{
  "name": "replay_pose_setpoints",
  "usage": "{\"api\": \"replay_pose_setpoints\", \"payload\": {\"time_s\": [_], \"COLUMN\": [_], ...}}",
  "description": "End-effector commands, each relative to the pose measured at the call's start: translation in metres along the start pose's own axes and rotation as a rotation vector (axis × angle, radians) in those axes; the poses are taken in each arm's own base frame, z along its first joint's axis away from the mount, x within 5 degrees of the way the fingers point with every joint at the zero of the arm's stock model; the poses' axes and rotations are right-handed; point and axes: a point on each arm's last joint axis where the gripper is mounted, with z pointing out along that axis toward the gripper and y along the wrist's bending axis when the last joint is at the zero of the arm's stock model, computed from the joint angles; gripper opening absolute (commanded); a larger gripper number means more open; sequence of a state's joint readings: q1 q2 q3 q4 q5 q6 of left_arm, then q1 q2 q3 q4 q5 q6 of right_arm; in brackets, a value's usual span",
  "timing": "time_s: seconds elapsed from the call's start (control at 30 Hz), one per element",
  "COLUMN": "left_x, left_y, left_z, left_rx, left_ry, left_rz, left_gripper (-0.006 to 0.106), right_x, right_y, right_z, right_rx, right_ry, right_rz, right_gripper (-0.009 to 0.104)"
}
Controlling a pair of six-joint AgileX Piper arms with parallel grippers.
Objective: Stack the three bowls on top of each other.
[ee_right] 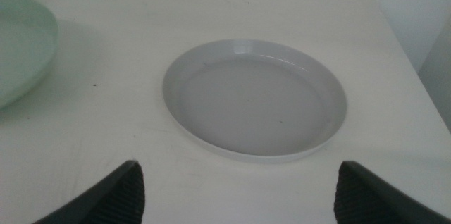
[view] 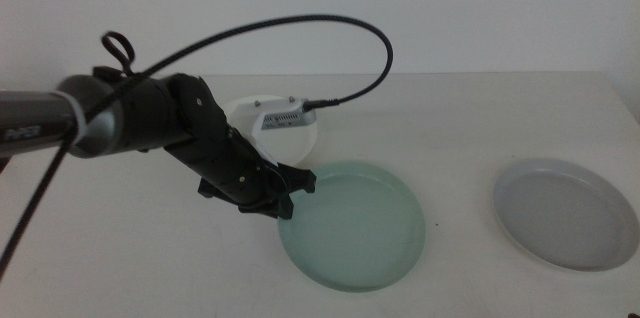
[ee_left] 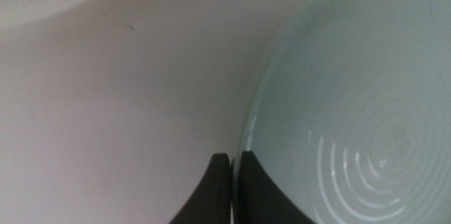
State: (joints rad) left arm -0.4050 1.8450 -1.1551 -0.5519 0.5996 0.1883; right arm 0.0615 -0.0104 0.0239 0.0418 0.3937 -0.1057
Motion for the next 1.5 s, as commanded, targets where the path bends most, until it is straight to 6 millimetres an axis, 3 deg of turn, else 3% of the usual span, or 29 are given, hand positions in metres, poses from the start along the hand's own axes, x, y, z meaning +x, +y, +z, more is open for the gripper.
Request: {"api": "replay_pose_setpoints", "payload": {"time_s": [0.0, 0.23, 0.33, 0.4, 0.57, 0.73, 0.93, 1.2, 1.37, 1.47], "left_x": [-0.011, -0.009, -0.009, -0.009, -0.008, -0.012, -0.015, -0.036, -0.061, -0.076], "left_y": [-0.009, -0.003, -0.002, -0.002, -0.002, -0.012, -0.019, 0.007, 0.019, 0.028], "left_z": [-0.01, 0.007, 0.008, 0.008, 0.004, -0.025, -0.083, -0.155, -0.176, -0.174], "left_rx": [0.03, 0.019, 0.018, 0.018, 0.019, 0.031, -0.019, -0.162, -0.285, -0.345], "left_ry": [-0.083, -0.06, -0.06, -0.057, -0.042, -0.109, -0.245, -0.425, -0.469, -0.473], "left_rz": [-0.028, -0.052, -0.051, -0.049, -0.024, 0.035, 0.122, 0.03, 0.045, 0.049], "left_gripper": [0.0, 0.0, 0.007, 0.018, 0.065, 0.105, 0.105, 0.105, 0.105, 0.105], "right_x": [-0.008, -0.008, -0.008, -0.008, -0.008, -0.008, -0.008, -0.008, -0.008, -0.008], "right_y": [-0.001, -0.001, -0.001, -0.001, -0.001, -0.001, -0.001, -0.001, -0.001, -0.001], "right_z": [-0.002, -0.002, -0.002, -0.002, -0.002, -0.002, -0.002, -0.002, -0.002, -0.002], "right_rx": [0.02, 0.02, 0.02, 0.02, 0.02, 0.02, 0.02, 0.02, 0.02, 0.02], "right_ry": [-0.101, -0.101, -0.101, -0.101, -0.101, -0.101, -0.101, -0.101, -0.101, -0.101], "right_rz": [-0.009, -0.009, -0.009, -0.009, -0.009, -0.009, -0.008, -0.009, -0.009, -0.009], "right_gripper": [0.075, 0.075, 0.075, 0.075, 0.075, 0.075, 0.075, 0.075, 0.075, 0.075]}}
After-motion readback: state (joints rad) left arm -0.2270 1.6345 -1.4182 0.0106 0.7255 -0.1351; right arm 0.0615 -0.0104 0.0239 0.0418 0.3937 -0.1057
